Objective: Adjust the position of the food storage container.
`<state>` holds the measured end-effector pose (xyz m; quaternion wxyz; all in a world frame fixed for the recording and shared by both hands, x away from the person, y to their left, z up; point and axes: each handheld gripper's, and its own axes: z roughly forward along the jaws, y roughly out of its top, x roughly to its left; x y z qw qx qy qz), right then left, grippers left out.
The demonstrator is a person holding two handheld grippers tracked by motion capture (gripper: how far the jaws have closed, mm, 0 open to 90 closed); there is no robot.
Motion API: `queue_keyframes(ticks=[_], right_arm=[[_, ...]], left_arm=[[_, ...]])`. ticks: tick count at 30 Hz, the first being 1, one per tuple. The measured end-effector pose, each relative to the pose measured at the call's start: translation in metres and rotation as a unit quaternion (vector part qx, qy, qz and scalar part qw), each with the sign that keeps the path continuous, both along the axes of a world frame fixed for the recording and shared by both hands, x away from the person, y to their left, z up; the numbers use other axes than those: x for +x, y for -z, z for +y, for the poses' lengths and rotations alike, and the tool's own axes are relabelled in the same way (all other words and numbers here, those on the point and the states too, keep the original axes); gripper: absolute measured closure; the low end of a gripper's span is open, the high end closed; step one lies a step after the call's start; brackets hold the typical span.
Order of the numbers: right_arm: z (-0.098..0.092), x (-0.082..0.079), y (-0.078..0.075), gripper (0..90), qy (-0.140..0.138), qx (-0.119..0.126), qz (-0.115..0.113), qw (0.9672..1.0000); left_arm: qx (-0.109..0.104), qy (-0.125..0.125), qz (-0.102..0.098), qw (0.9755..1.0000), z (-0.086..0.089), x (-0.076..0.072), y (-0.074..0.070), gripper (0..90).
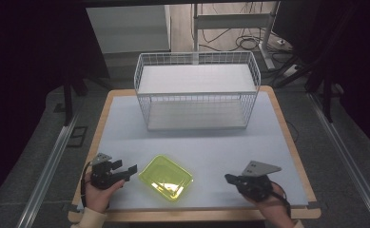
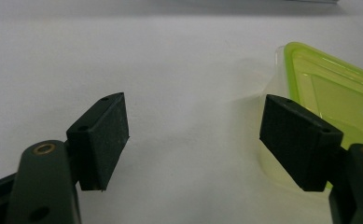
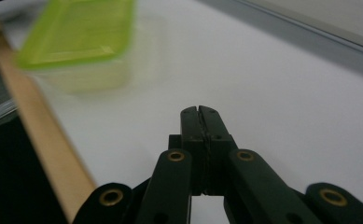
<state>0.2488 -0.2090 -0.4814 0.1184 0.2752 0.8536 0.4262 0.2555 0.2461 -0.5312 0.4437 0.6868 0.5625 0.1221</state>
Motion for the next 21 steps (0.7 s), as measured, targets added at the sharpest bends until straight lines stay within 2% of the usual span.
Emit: queue_keyframes(ticks=[1, 3, 5, 7, 8, 9, 11, 12, 14, 21], right_arm=[[0.014, -0.007, 0.001, 90.0, -0.022, -0.001, -0.001, 0.9998], [0.021, -0.011, 0.002, 90.0, -0.032, -0.003, 0.000, 0.9995], [0.049, -0.024, 0.010, 90.0, -0.069, -0.007, 0.005, 0.9976], [0.063, -0.029, 0.016, 90.0, -0.083, -0.011, 0.010, 0.9965], [0.063, -0.029, 0.016, 90.0, -0.083, -0.011, 0.010, 0.9965], [0.078, -0.034, 0.024, 90.0, -0.099, -0.016, 0.015, 0.9948], [0.082, -0.036, 0.027, 90.0, -0.103, -0.018, 0.018, 0.9944], [0.093, -0.040, 0.035, 90.0, -0.113, -0.025, 0.020, 0.9931], [0.100, -0.043, 0.040, 90.0, -0.115, -0.025, 0.024, 0.9928], [0.121, -0.049, 0.052, 90.0, -0.116, -0.015, 0.006, 0.9931]], left_arm=[[0.000, 0.001, -0.001, 1.0000, 0.000, 0.000, 0.000, 23.2], [0.000, 0.001, -0.001, 1.0000, 0.000, 0.000, 0.000, 23.2], [0.000, 0.002, -0.001, 1.0000, -0.001, 0.000, 0.000, 23.1], [0.000, 0.002, -0.002, 1.0000, -0.001, 0.000, 0.000, 23.1], [0.000, 0.002, -0.002, 1.0000, -0.001, 0.000, 0.000, 23.1], [0.001, 0.003, -0.001, 1.0000, 0.000, 0.000, 0.000, 23.1], [0.001, 0.003, 0.000, 1.0000, 0.000, 0.000, 0.000, 23.1], [0.001, 0.003, 0.000, 1.0000, 0.000, 0.000, 0.000, 23.1], [0.001, 0.003, 0.000, 1.0000, 0.000, 0.000, 0.000, 23.1], [0.002, 0.004, 0.001, 1.0000, -0.001, 0.000, 0.001, 23.0]])
